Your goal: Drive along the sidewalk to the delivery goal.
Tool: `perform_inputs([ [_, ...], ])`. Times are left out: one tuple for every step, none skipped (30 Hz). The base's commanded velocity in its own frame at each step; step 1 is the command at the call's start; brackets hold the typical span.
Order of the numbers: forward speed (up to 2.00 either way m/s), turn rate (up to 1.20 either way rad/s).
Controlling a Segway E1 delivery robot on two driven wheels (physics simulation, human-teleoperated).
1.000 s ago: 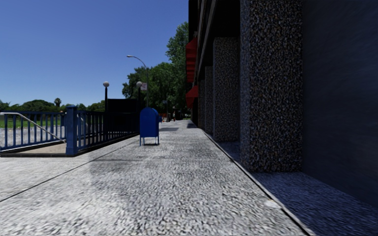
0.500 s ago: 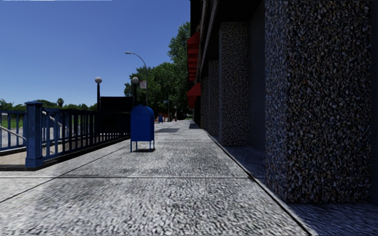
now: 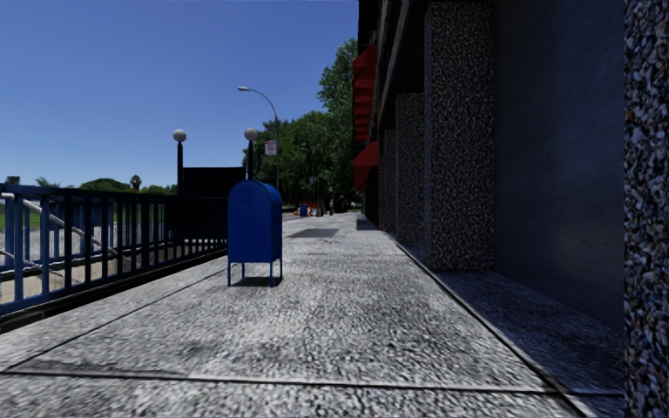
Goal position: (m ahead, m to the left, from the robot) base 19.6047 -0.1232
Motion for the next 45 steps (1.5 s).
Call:
perform_inputs([
  [2.00,0.00],
  [2.00,0.00],
  [2.00,0.00],
  [2.00,0.00],
  [2.00,0.00],
  [2.00,0.00],
  [2.00,0.00],
  [2.00,0.00],
  [2.00,0.00],
  [2.00,0.00],
  [2.00,0.00],
  [2.00,0.00],
  [2.00,0.00],
  [2.00,0.00],
  [2.00,0.00],
  [2.00,0.00],
  [2.00,0.00],
  [2.00,0.00],
  [2.00,0.00],
  [2.00,0.00],
  [2.00,0.00],
  [2.00,0.00],
  [2.00,0.00],
  [2.00,0.00],
  [2.00,0.00],
  [2.00,0.00],
  [2.00,0.00],
  [2.00,0.00],
  [2.00,0.00],
  [2.00,0.00],
  [2.00,0.00],
  [2.00,0.00],
  [2.00,0.00],
  [2.00,0.00],
  [2.00,0.00],
  [2.00,0.00],
  [2.00,0.00],
  [2.00,0.00],
  [2.00,0.00],
  [2.00,0.00],
  [2.00,0.00],
  [2.00,0.00],
  [2.00,0.00],
  [2.00,0.00],
  [2.00,0.00],
])
